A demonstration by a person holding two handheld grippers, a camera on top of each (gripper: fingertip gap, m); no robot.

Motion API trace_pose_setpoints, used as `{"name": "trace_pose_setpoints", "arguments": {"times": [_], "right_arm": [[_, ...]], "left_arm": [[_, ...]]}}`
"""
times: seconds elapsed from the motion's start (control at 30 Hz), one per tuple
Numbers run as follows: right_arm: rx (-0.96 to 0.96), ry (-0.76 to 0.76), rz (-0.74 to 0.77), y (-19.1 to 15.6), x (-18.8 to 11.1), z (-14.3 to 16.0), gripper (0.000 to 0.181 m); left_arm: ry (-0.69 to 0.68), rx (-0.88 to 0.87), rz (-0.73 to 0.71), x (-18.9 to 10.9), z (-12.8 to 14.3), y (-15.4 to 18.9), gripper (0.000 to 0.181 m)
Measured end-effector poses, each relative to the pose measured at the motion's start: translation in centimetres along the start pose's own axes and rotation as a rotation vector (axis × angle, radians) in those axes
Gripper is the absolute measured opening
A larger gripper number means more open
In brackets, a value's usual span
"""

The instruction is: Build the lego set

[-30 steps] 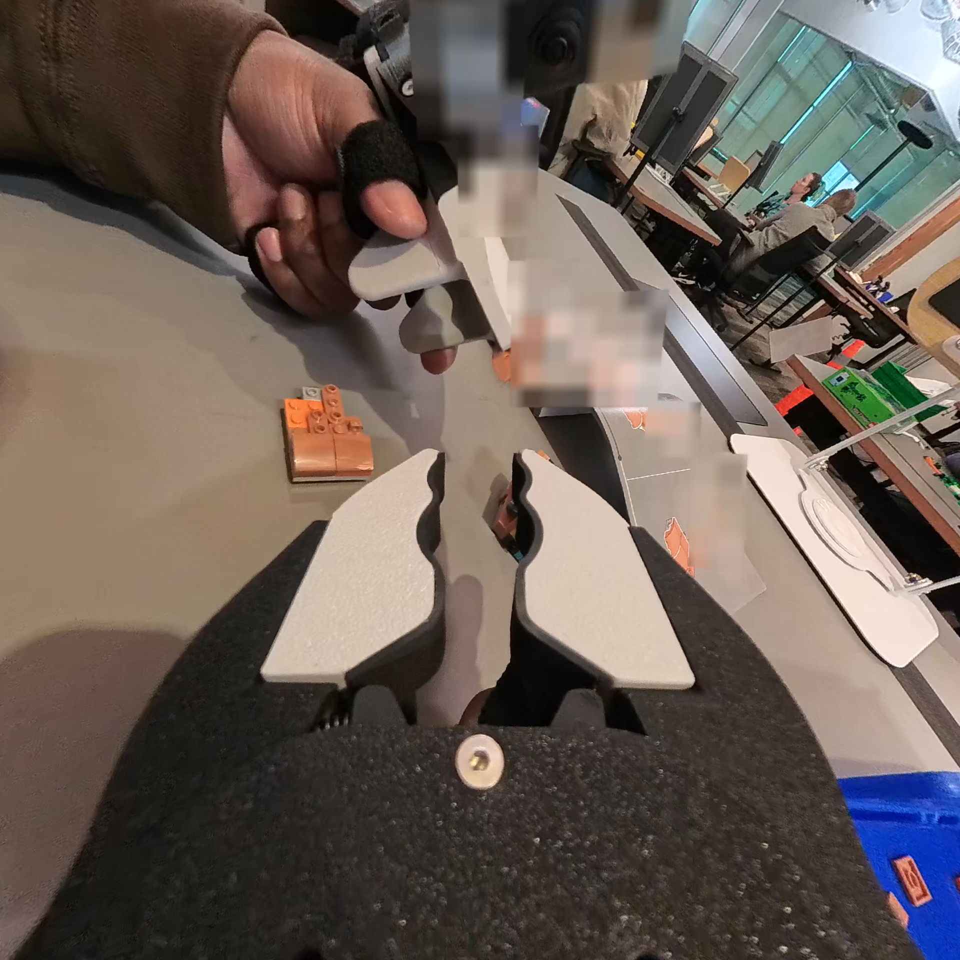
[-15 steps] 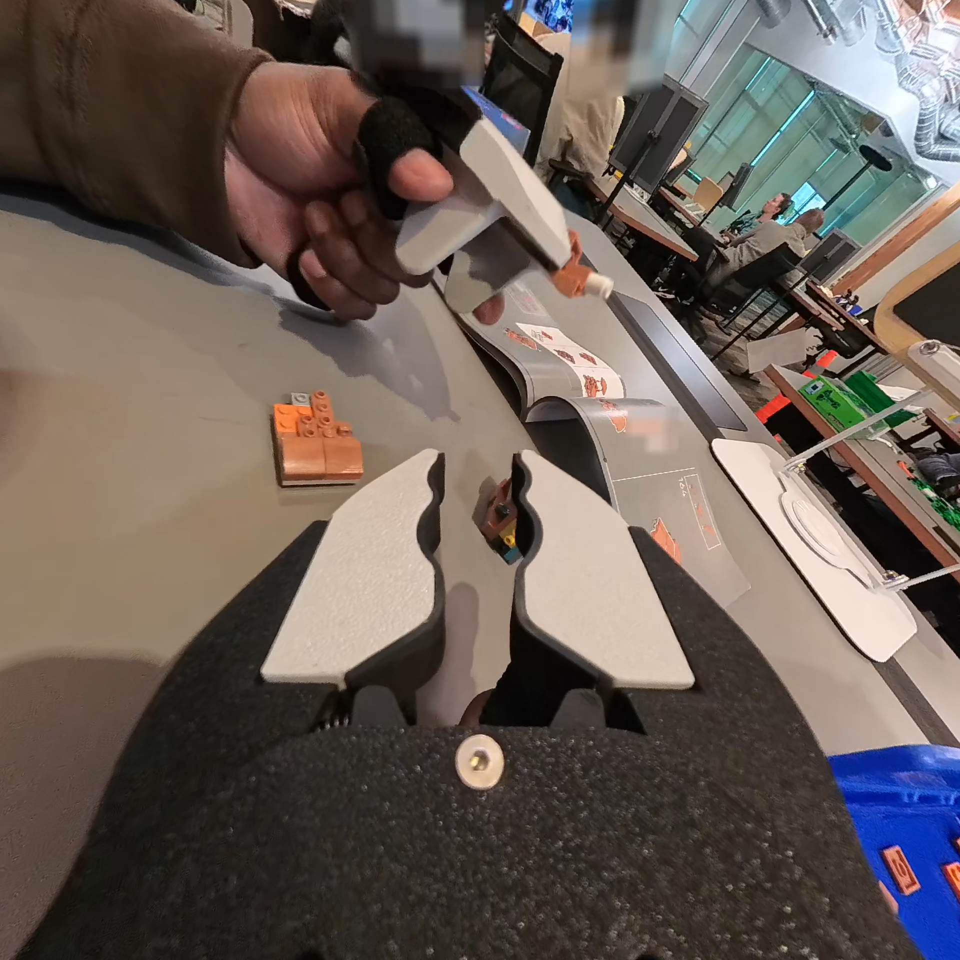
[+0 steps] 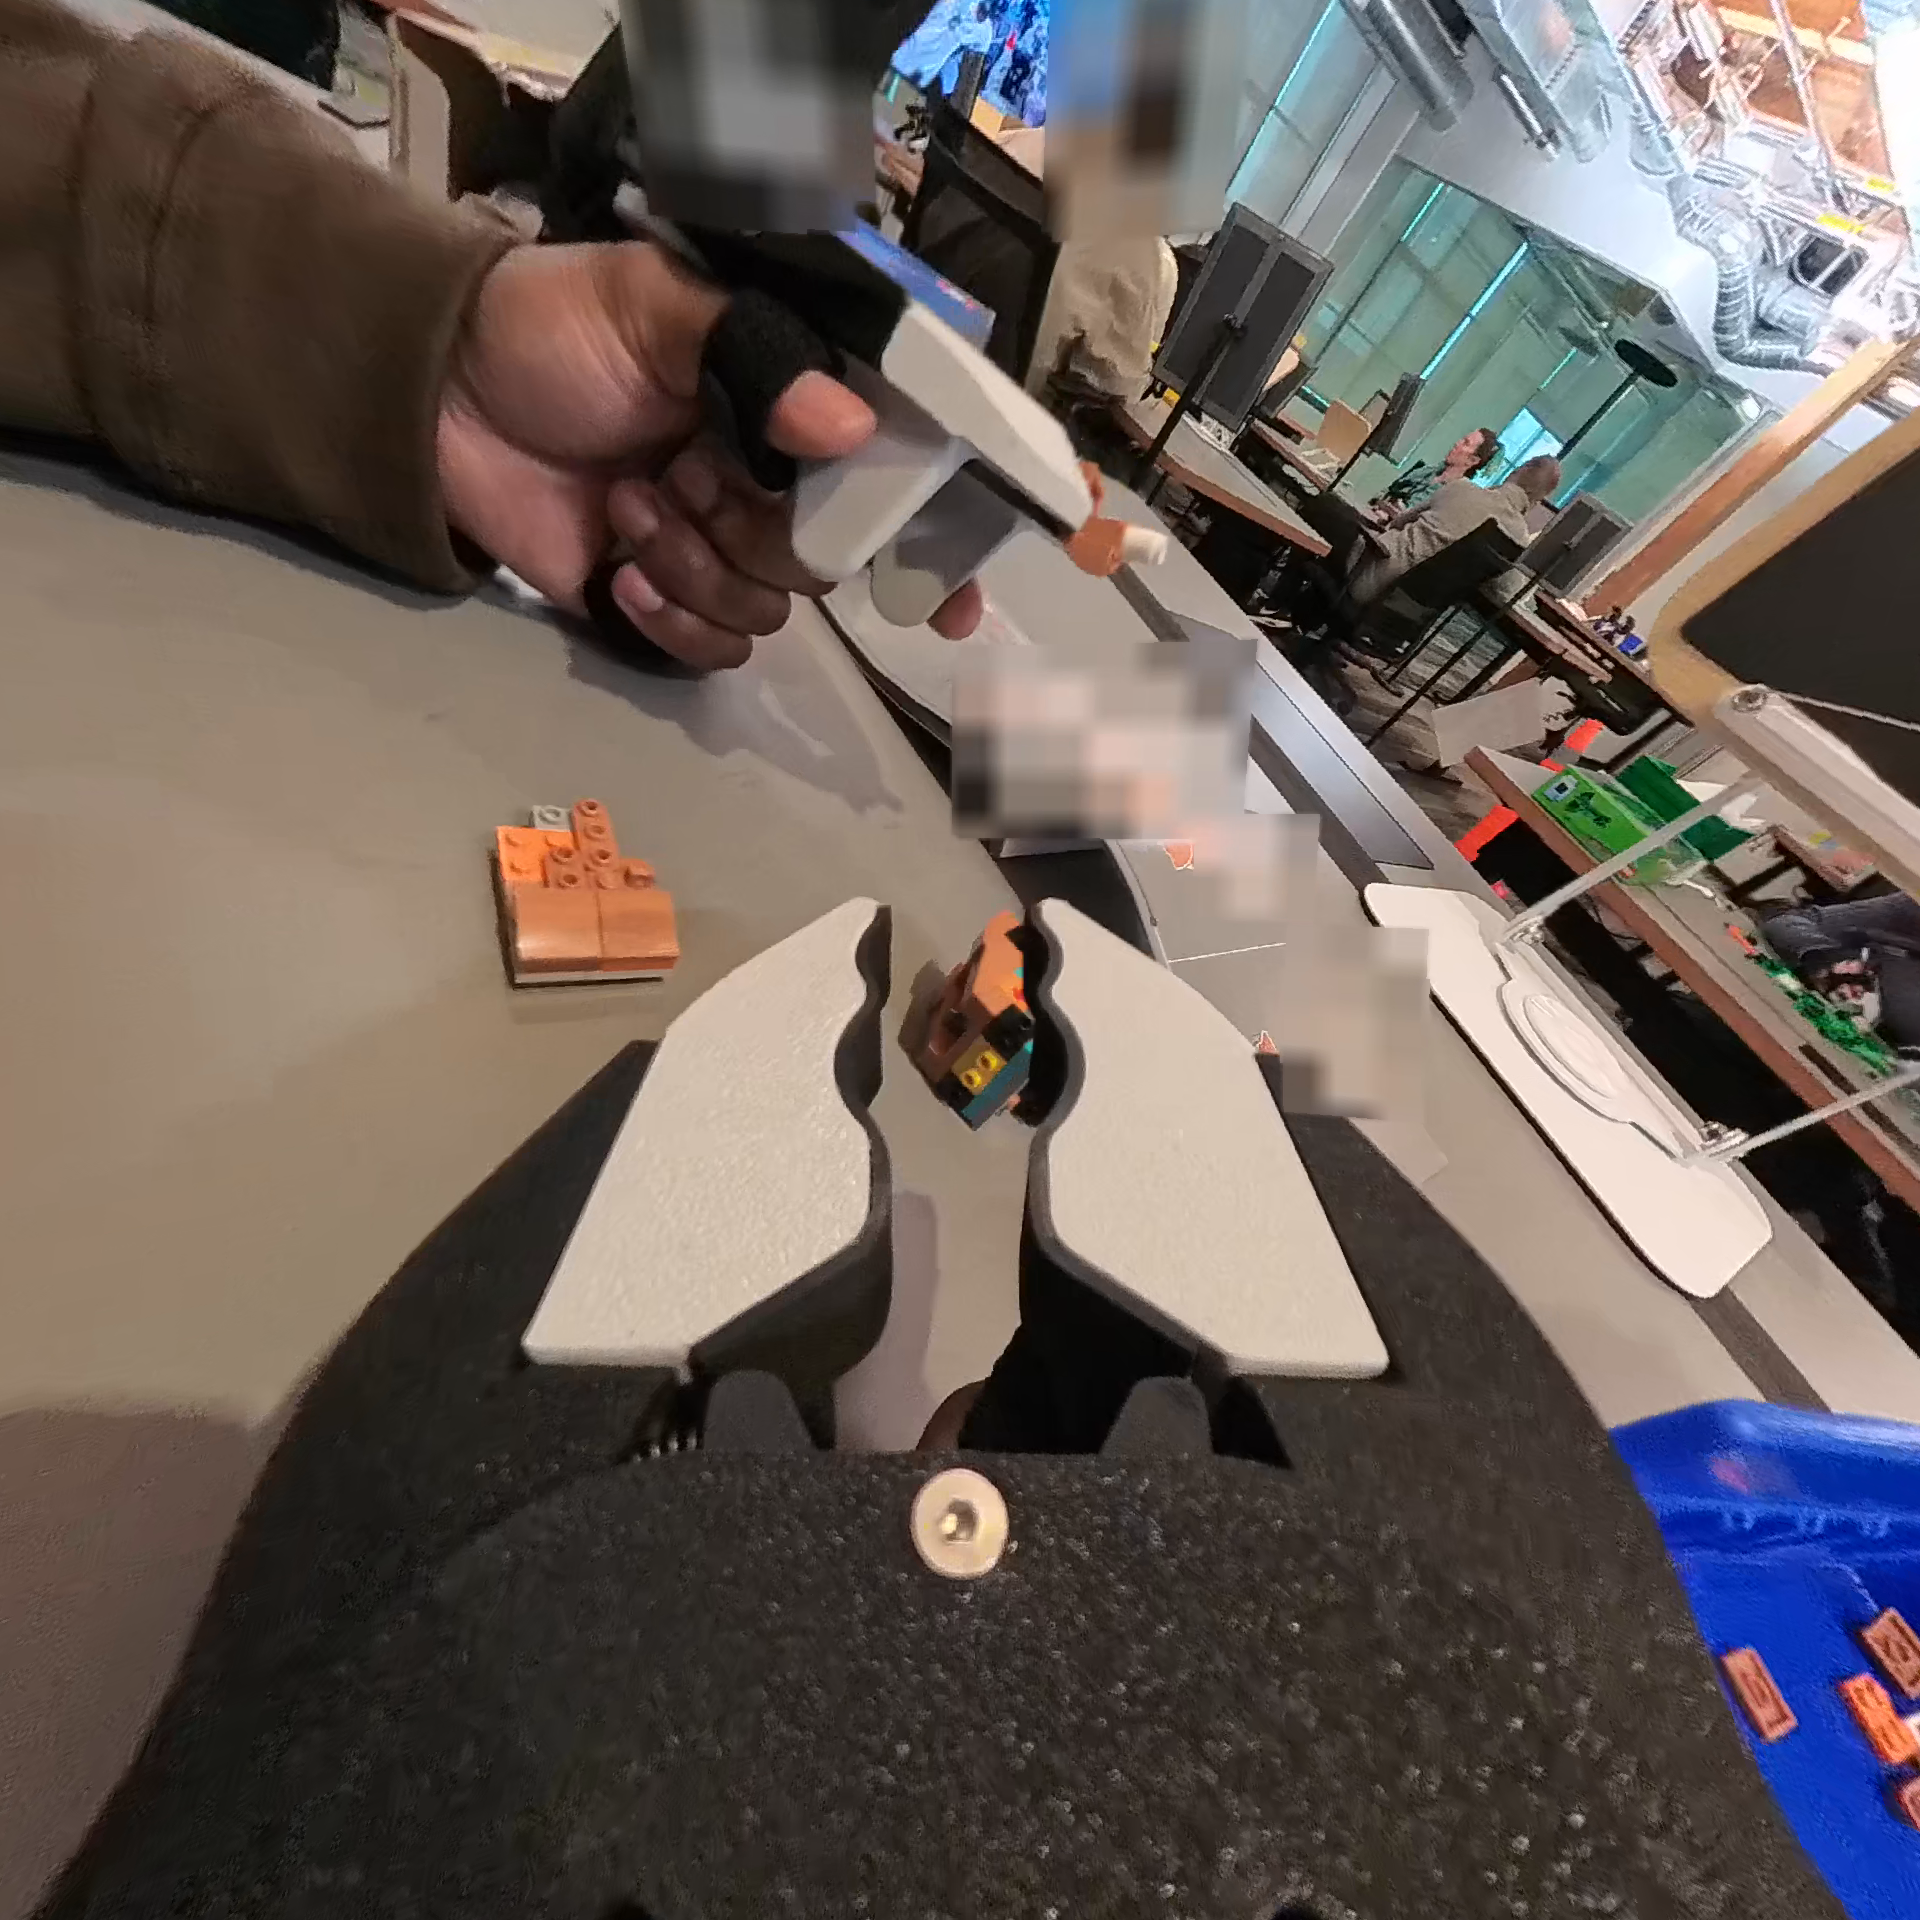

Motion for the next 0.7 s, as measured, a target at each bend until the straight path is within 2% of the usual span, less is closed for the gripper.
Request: {"name": "trace_pose_setpoints", "arguments": {"times": [0.23, 0.5, 0.7], "right_arm": [[0.087, 0.032, -0.004, 0.9, -0.3, 0.0, 0.023], [0.115, 0.094, -0.022, 1.0, -0.7, -0.2, 0.023], [0.127, 0.137, -0.036, 1.0, -0.9, -0.3, 0.023]], "left_arm": [[-0.012, 0.014, 0.070, 0.3, 0.1, 0.5, 0.016], [-0.048, 0.179, 0.260, 0.7, 0.4, 2.9, 0.016], [-0.009, 0.215, 0.427, 0.6, 0.6, 4.2, 0.016]]}}
Point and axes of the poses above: each gripper's, where its closed fingertips meet, x out along the fingers, z out of its underside, y = z × x across the jaws, the point moved 9 cm from there along -x, back along the fingers, and after that the axes turned 8 degrees about -y, right-handed, at the moved point
